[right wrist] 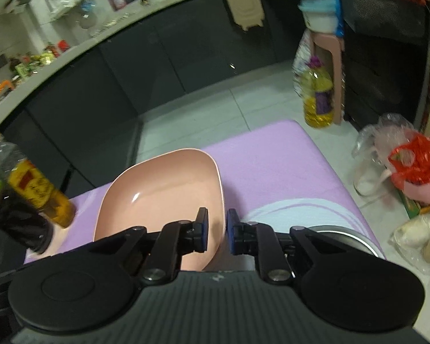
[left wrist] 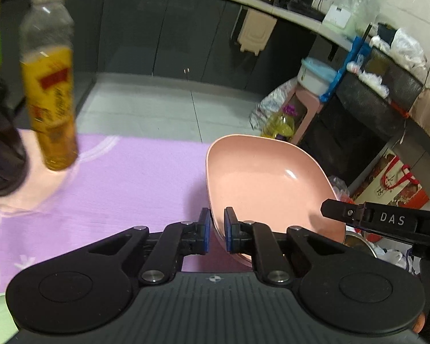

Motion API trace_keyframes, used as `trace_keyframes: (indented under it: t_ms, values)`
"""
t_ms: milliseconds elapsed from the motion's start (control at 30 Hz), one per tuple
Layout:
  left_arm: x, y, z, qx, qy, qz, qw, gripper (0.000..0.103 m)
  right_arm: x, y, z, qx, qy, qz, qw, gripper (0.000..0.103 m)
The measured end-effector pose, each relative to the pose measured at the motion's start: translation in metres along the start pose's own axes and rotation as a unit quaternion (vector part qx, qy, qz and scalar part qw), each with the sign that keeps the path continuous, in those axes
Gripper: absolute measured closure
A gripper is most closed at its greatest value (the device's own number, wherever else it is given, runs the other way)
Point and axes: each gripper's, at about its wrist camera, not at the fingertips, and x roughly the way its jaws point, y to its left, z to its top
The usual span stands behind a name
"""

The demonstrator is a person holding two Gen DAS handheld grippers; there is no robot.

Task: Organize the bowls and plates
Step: 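Carry the pink square dish and lower it onto the green plate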

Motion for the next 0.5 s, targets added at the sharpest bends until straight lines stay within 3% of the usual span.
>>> trace_keyframes:
  t_ms: [500]
  values:
    - [-0.098, 0.043, -0.021, 0.007, -0.056, 0.028, 0.9980, 0.093, -0.041, 0.063, -0.029, -0.060, 0.006, 0.053, 0.997, 0.089]
